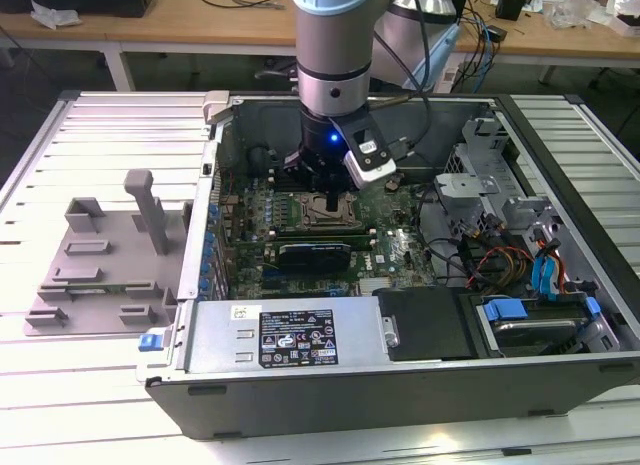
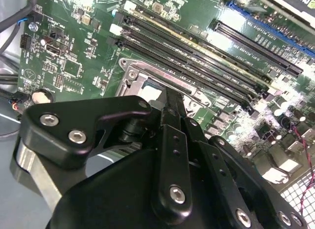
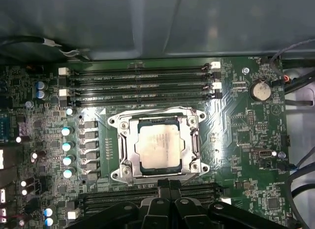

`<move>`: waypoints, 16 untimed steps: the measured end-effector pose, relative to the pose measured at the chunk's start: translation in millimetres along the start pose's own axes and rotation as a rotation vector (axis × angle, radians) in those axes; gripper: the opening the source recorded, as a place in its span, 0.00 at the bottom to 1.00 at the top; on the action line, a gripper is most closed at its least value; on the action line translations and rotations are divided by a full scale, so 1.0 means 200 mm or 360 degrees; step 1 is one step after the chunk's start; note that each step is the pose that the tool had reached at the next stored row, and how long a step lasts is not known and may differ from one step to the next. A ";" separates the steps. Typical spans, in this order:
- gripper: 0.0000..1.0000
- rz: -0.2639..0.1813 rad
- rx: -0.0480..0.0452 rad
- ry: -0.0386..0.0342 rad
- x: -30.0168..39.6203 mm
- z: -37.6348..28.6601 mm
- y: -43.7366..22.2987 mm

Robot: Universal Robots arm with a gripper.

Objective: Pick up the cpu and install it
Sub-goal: 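Install the second cpu locking lever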

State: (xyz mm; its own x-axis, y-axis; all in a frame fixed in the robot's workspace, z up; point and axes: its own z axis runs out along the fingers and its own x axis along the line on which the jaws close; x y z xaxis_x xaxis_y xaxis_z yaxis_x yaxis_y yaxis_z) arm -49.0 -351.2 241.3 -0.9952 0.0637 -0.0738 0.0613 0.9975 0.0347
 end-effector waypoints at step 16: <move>0.11 -0.0042 -0.0001 0.0002 0.065 0.016 -0.017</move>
State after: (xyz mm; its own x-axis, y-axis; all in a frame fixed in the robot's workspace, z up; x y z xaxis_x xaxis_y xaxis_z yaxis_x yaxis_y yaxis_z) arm -62.0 -353.6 237.1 -0.9966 0.0375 -0.0734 0.0351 0.9988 0.0334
